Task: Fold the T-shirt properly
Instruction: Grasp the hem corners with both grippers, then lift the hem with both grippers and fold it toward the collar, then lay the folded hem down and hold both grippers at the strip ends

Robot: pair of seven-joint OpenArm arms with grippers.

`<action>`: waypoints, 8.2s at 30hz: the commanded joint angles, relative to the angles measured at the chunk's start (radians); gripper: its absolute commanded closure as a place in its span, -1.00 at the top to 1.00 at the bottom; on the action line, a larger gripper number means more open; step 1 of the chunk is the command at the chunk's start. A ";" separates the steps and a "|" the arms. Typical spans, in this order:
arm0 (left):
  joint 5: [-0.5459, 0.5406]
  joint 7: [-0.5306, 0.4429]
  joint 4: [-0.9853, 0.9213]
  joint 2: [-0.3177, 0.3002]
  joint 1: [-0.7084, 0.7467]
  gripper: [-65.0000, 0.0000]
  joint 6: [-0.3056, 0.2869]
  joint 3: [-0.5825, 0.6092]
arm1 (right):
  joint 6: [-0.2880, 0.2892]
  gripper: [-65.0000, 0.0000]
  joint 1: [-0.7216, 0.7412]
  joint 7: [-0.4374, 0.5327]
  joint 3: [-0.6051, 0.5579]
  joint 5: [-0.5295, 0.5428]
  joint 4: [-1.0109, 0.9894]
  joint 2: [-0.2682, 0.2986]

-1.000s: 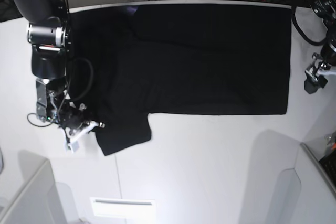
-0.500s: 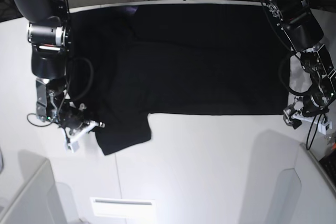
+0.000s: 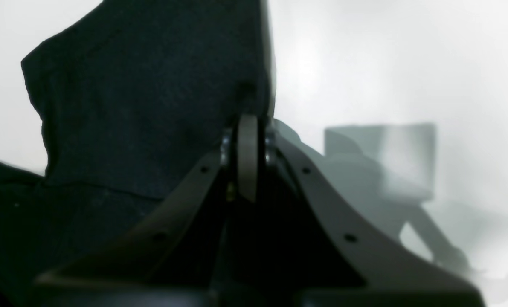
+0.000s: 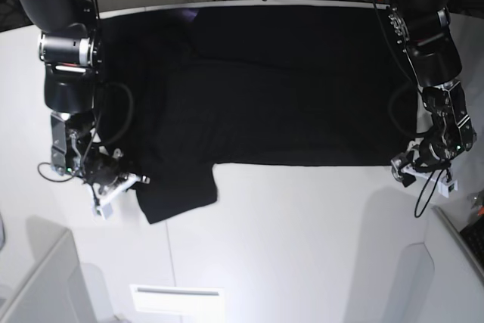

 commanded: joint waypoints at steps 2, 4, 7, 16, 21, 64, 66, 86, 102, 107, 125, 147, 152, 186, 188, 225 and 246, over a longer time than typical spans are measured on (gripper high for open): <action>-0.007 0.002 0.006 -0.011 -0.022 0.68 -0.004 0.020 | 0.000 -1.00 0.028 0.008 0.004 0.003 0.015 0.013; -0.007 0.000 0.006 -0.008 -0.022 0.67 -0.004 0.025 | 0.000 -1.00 0.028 0.008 0.004 0.003 0.015 0.011; -0.007 0.000 0.006 -0.008 -0.014 0.37 -0.004 0.026 | 0.000 -1.00 0.028 0.008 0.004 0.003 0.015 0.011; -0.006 0.000 0.004 -0.006 -0.008 -0.51 -0.004 0.026 | 0.000 -1.00 0.026 0.009 0.004 0.003 0.015 0.010; -0.006 0.000 0.004 -0.008 -0.008 -1.00 -0.004 0.026 | 0.001 -1.00 0.012 0.011 0.004 0.004 0.044 0.010; -0.109 0.083 0.491 -0.017 0.282 -1.00 -0.091 -0.080 | 0.000 -1.00 -0.330 -0.026 0.119 0.006 0.644 0.008; -0.167 0.089 0.512 -0.017 0.297 -1.00 -0.091 -0.112 | 0.000 -1.00 -0.351 -0.032 0.119 0.008 0.667 0.006; -0.349 0.091 0.736 -0.004 0.512 -1.00 -0.090 -0.164 | 0.006 -1.00 -0.526 -0.139 0.265 0.008 0.914 -0.017; -0.557 0.091 0.790 -0.014 0.666 -1.00 -0.090 -0.262 | 0.000 -1.00 -0.701 -0.138 0.288 0.009 1.105 -0.018; -0.555 0.091 0.860 -0.015 0.721 -1.00 -0.090 -0.264 | 0.006 -1.00 -0.744 -0.139 0.352 0.009 1.152 -0.043; -0.557 0.091 0.867 -0.055 0.784 -1.00 -0.091 -0.262 | 0.007 -1.00 -0.911 -0.141 0.444 0.009 1.308 -0.083; -0.554 0.091 0.867 -0.057 0.857 -1.00 -0.091 -0.253 | 0.009 -1.00 -1.060 -0.139 0.453 0.058 1.360 -0.150; -0.554 0.091 0.867 -0.057 0.868 -1.00 -0.091 -0.253 | 0.009 -1.00 -1.083 -0.139 0.525 0.138 1.362 -0.145; -0.449 0.089 0.867 -0.049 0.899 -1.00 -0.125 -0.251 | 0.006 -1.00 -1.180 -0.141 0.525 0.139 1.294 -0.182; -0.449 0.089 0.867 -0.049 0.899 -1.00 -0.125 -0.251 | 0.006 -1.00 -1.180 -0.141 0.525 0.139 1.276 -0.182; -0.271 0.088 0.991 0.083 0.887 -1.00 -0.126 -0.253 | 0.205 -0.83 -1.077 -0.130 0.657 0.141 1.353 -0.271; -0.264 0.082 0.718 0.086 0.824 -1.00 -0.126 -0.251 | 0.205 -1.00 -0.898 -0.196 0.660 -0.017 0.974 -0.196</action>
